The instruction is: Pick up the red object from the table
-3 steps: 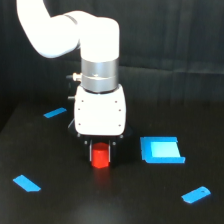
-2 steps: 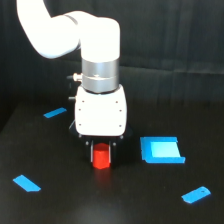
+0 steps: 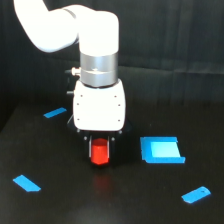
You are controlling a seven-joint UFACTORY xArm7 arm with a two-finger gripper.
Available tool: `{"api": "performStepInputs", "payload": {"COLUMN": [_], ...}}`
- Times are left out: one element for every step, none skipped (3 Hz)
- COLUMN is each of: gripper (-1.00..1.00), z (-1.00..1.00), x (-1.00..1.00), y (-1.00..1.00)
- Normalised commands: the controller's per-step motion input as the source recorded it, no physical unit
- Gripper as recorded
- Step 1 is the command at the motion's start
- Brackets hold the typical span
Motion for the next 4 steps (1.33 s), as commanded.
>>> {"api": "performStepInputs", "payload": {"gripper": [-0.97, -0.89, -0.92, -0.94], "z": [0.97, 1.00, 0.95, 0.90], "x": [-0.08, 0.03, -0.04, 0.06], "y": [0.11, 0.02, 0.25, 0.19]}}
